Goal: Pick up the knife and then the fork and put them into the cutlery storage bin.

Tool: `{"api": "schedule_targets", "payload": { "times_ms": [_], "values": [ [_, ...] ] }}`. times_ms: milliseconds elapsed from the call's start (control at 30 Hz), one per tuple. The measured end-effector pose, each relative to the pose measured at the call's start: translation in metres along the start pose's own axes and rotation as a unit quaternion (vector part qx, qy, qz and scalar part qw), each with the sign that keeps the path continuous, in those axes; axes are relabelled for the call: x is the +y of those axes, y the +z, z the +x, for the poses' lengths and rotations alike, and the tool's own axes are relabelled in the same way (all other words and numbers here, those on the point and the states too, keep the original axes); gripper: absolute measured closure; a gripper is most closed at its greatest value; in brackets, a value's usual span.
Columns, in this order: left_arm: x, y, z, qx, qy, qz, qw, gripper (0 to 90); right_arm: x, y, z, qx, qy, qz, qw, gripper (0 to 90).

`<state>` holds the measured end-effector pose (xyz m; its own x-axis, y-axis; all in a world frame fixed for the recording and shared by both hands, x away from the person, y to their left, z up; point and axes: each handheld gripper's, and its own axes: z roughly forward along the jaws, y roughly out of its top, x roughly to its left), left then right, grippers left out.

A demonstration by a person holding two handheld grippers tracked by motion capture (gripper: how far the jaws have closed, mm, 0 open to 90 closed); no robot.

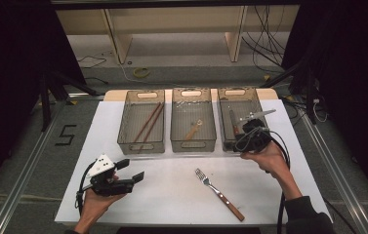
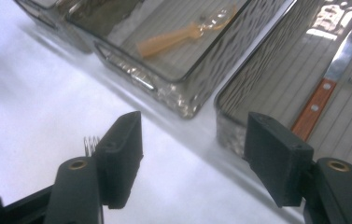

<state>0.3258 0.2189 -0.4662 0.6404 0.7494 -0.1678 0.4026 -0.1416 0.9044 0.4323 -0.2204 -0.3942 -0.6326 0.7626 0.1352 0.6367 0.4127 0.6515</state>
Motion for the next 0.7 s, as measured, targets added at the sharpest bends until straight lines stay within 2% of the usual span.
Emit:
{"api": "schedule_targets", "payload": {
  "times_ms": [333, 467, 633, 700],
  "values": [
    [0.0, 0.0, 0.0, 0.0, 0.002, 0.0, 1.0, 21.5, -0.026, -0.003, 0.023, 0.019, -0.025, 0.01, 0.9995, 36.0],
    [0.0, 0.0, 0.0, 0.0, 0.001, 0.0, 1.0, 21.5, -0.036, 0.0, 0.034, 0.027, -0.044, 0.03, 0.9982, 35.1],
    [0.0, 0.0, 0.0, -0.001, 0.002, 0.0, 1.0, 21.5, -0.046, 0.001, 0.044, 0.037, -0.05, 0.051, 0.9968, 34.6],
    [0.0, 0.0, 0.0, -0.001, 0.001, 0.0, 1.0, 21.5, -0.05, 0.003, 0.046, 0.038, -0.059, 0.058, 0.9958, 35.0]
  ]
}}
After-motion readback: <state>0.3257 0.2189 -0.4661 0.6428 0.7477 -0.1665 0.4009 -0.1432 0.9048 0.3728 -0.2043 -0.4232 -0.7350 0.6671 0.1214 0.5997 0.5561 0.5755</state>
